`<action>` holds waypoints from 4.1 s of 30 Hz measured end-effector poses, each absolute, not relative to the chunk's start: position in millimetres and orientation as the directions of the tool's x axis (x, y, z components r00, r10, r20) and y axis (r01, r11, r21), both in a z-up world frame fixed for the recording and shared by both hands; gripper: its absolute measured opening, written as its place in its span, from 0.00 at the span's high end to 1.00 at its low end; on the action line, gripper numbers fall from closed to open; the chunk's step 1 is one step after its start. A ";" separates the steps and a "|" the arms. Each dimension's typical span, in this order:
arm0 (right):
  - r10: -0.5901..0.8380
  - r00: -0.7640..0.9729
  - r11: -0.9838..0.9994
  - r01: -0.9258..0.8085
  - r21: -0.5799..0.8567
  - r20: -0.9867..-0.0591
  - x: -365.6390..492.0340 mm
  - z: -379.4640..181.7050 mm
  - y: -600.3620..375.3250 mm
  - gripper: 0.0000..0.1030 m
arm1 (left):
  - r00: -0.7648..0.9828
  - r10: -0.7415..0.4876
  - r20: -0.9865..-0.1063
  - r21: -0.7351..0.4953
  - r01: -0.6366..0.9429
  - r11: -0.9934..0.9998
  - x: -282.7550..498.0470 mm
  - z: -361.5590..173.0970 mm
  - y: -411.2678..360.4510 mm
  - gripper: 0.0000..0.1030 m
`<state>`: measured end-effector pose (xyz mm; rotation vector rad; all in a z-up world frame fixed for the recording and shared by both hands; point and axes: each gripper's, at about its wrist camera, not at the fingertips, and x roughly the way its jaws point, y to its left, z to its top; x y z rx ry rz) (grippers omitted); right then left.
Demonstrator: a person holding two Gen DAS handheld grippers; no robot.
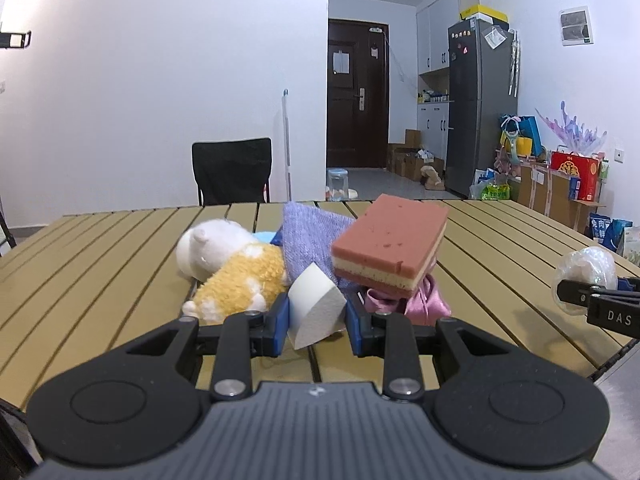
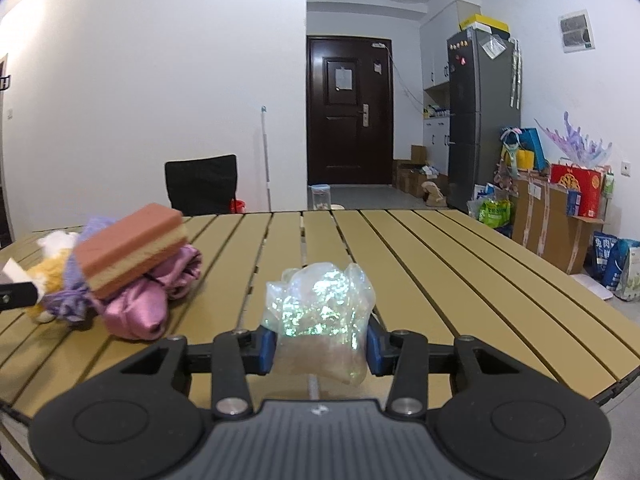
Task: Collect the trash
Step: 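Close the left gripper on the white wedge while the right gripper grasps the plastic bag, then carry the white wedge and plastic bag down over the black bin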
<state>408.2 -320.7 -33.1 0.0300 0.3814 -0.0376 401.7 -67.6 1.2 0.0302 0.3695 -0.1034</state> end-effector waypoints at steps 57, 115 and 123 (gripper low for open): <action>0.079 0.775 0.997 -0.064 0.047 -0.627 209.9 -123.8 -248.5 0.60 | 0.771 0.004 -0.637 0.071 0.054 0.996 218.5 -80.9 -4.9 0.71; -0.085 0.580 0.980 0.197 0.038 -0.810 263.8 -219.0 -325.8 0.60 | 0.338 -0.076 -0.938 -0.042 0.105 0.994 337.2 -203.6 -96.6 0.71; -0.081 0.567 0.980 0.197 0.039 -0.820 262.3 -223.1 -329.6 0.60 | 0.333 -0.088 -0.939 -0.055 0.107 0.993 337.7 -203.7 -105.6 0.65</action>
